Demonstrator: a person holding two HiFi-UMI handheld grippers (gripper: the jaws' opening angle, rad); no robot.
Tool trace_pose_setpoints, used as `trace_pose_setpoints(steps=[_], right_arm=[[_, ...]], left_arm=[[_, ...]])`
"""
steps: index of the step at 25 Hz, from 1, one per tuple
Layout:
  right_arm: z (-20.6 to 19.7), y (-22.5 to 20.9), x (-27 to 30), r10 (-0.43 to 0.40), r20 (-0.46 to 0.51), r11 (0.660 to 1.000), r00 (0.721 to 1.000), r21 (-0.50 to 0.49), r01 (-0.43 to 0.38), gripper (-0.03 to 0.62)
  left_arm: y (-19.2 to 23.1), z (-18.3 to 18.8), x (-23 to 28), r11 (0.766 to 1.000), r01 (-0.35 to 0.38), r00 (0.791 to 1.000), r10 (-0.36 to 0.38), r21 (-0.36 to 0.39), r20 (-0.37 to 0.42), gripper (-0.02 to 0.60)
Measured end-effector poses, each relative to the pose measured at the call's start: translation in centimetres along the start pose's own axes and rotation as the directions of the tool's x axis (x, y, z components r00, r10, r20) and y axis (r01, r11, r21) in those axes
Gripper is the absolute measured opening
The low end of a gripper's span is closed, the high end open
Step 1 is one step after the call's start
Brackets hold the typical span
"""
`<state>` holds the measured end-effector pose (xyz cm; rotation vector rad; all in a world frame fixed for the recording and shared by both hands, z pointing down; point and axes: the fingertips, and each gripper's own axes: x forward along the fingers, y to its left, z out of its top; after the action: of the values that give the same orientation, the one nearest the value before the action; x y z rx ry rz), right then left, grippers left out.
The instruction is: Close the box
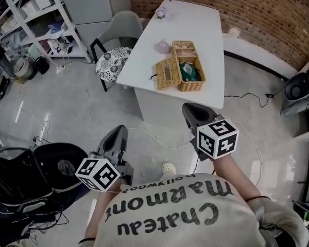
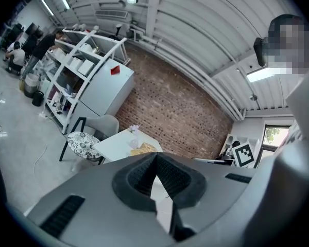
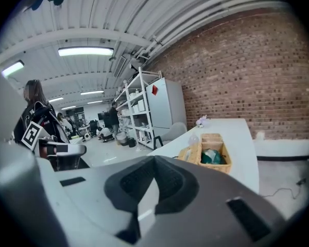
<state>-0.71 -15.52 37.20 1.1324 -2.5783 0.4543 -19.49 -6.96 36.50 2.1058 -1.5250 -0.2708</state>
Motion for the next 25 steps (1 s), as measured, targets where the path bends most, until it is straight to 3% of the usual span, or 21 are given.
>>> trace_pose_setpoints(steps=[7, 12, 20, 25], right_arm=[[-0.5, -5.4, 5.9, 0.067, -0.039, 0.998, 0.997, -0.016, -0.068, 0.003], [-1.9, -8.3, 9.7, 0.074, -0.069, 0.997, 0.995, -0.032, -0.076, 0.005], [-4.0, -10.5, 15.8, 0.017, -0.218, 0.952, 0.976, -0.294, -0.082, 0.139], [-5.9, -10.8, 18.2, -0.028, -0.328, 0.879, 0.944, -0.458, -0.133, 0.187]], left_arm=[[1.7, -0.7, 5.3, 0.999, -0.046, 0.998, 0.046, 0.001, 0.050, 0.002], [3.8, -1.8, 5.9, 0.993, -0.113, 0.992, 0.114, -0.029, 0.056, 0.002], [5.9, -2.1, 5.6, 0.980, -0.191, 0.979, 0.194, -0.059, 0.058, 0.002], [6.6, -1.9, 5.1, 0.974, -0.216, 0.973, 0.220, -0.062, 0.065, 0.002]])
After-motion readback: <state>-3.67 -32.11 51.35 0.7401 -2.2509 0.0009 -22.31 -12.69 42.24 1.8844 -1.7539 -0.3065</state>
